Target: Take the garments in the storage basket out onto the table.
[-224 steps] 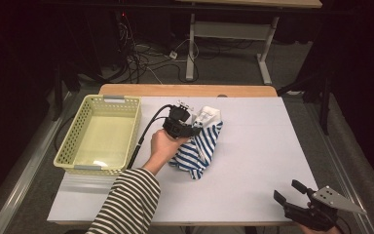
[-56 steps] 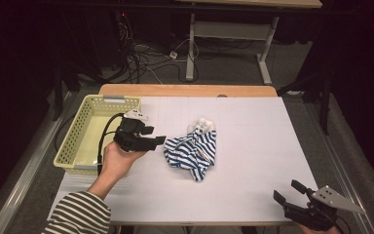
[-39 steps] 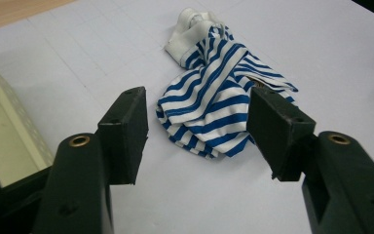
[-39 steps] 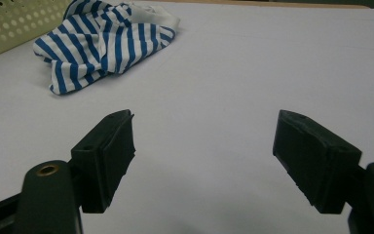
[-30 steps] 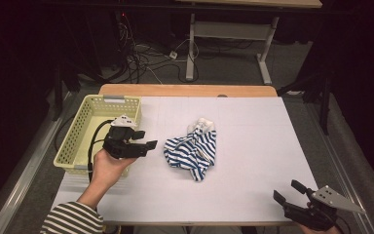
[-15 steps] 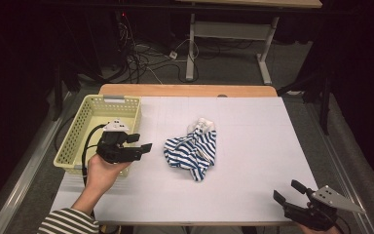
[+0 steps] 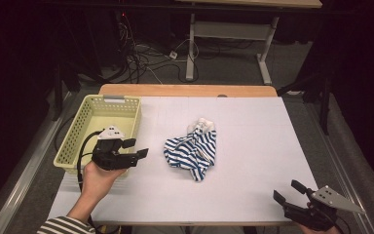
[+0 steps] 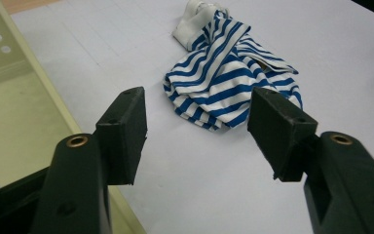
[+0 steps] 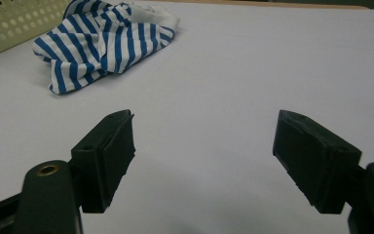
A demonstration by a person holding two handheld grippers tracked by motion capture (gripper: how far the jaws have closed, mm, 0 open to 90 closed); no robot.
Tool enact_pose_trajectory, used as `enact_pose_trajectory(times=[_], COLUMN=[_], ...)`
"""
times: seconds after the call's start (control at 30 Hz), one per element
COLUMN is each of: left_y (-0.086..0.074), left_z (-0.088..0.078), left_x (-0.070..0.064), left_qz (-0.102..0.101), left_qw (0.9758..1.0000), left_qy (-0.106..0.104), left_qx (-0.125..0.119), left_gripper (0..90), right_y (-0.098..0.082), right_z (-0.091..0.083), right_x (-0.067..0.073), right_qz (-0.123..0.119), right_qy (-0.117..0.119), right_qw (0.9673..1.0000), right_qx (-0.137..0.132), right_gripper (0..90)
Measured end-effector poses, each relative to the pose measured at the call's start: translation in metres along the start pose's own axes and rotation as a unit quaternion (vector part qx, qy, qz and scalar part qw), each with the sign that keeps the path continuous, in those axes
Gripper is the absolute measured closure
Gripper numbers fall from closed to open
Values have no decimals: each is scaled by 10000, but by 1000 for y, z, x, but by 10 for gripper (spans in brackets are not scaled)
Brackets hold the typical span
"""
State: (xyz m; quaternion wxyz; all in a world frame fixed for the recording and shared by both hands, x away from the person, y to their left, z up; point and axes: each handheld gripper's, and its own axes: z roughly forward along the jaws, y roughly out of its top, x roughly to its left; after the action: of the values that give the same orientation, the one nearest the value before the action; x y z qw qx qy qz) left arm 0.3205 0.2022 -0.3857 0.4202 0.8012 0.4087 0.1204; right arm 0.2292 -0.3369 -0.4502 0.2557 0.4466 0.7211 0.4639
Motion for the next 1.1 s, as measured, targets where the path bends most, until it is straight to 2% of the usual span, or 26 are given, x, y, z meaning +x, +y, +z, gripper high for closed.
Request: enact_pose_trajectory(times=[0.43, 0.7, 1.1], left_y=[-18, -29, -47], left_z=[-7, -11, -14], left_x=[1, -3, -7], left_qz=[-133, -34, -33], left_qw=[9997, 9995, 9989], left_qy=[18, 151, 177], left_qx=[-197, -286, -434], left_gripper=[383, 372, 361], right_y=[0, 0, 0], right_z=[0, 0, 0], right_x=[0, -1, -1], right_qz=[5, 16, 29], right_qy=[-1, 2, -6], right_qw=[10000, 10000, 10000], right_qx=[4, 13, 19], right_gripper=[237, 237, 237])
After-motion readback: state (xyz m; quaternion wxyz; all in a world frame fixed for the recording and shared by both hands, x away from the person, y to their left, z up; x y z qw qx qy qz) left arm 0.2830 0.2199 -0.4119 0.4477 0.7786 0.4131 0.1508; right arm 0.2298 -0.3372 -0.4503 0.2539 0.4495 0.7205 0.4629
